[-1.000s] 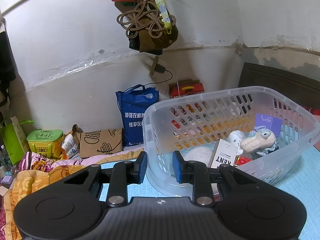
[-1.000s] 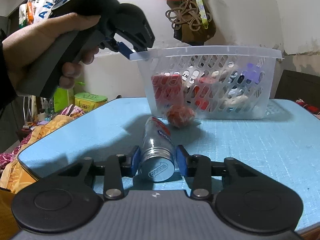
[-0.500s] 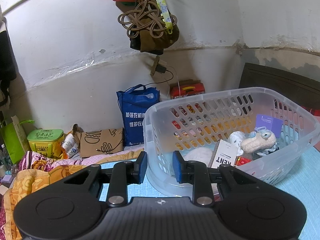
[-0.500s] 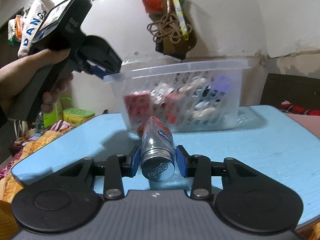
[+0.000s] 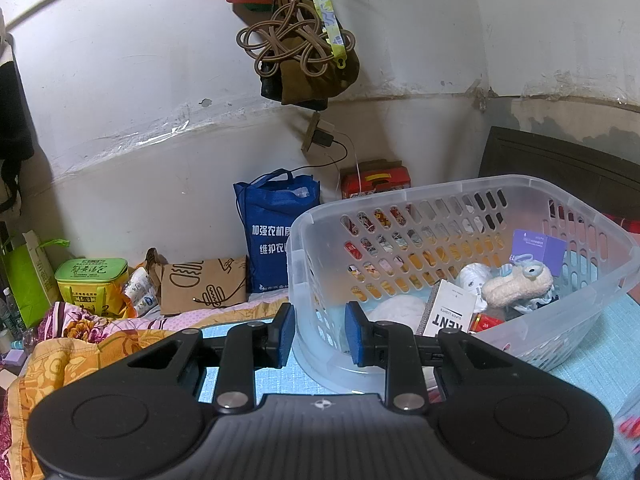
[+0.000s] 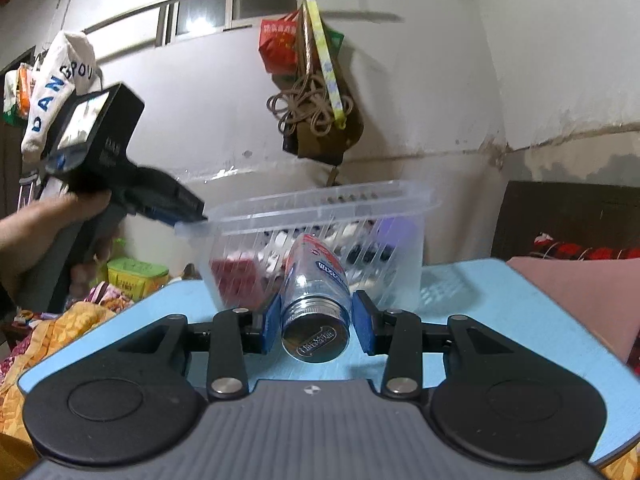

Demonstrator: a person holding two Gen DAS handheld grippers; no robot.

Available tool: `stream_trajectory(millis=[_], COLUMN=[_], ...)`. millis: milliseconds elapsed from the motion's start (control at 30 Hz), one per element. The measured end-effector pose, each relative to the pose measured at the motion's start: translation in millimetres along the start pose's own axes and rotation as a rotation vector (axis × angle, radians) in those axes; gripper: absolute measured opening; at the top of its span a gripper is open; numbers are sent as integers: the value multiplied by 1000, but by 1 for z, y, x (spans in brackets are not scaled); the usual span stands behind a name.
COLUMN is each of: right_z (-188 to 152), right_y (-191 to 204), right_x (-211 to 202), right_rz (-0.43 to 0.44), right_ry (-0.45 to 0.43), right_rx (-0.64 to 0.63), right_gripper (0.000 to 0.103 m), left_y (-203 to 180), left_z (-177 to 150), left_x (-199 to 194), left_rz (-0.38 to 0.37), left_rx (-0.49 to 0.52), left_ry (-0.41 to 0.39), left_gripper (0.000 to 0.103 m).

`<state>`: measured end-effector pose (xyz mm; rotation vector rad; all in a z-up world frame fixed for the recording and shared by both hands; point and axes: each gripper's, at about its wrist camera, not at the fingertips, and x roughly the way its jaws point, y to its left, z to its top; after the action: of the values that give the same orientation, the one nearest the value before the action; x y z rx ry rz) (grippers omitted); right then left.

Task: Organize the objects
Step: 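Grasp the clear bottle with red label using the right tool, then carry the bottle into the basket and open the right tool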

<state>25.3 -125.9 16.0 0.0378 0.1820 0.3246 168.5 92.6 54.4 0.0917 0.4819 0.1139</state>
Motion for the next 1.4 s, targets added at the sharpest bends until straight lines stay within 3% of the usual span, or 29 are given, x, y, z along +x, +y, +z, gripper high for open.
stream_trajectory(millis=[300, 533, 700, 900, 933, 967, 1033, 1100, 1167, 1400], right_z=[20, 89, 130, 127, 124, 121, 115, 109, 106, 75], right_y=[-7, -5, 3, 23, 22, 21, 13, 1, -7, -3], right_x=[-9, 14, 83, 149, 158, 166, 171, 152, 134, 66], right_rz=[-1, 54, 152, 70, 56, 52, -10, 27, 66, 90], right_ry=[-56, -113, 46, 148, 161, 165, 144, 110, 85, 10], right_rx=[1, -60, -36, -128, -138, -149, -143, -63, -5, -10], right_gripper=[42, 42, 43, 43, 46, 67, 89, 91, 103, 103], left_y=[0, 1, 1, 2, 2, 3, 3, 3, 4, 5], left_z=[0, -1, -1, -1, -2, -2, -2, -2, -2, -1], left_x=[0, -1, -1, -1, -2, -2, -1, -1, 0, 4], left_rz=[0, -1, -1, -3, -4, -5, -4, -5, -9, -10], left_rx=[-1, 0, -1, -1, -2, -2, -1, 1, -3, -2], left_ry=[0, 1, 1, 1, 1, 1, 2, 2, 0, 1], left_gripper=[31, 31, 31, 31, 31, 31, 31, 31, 31, 31])
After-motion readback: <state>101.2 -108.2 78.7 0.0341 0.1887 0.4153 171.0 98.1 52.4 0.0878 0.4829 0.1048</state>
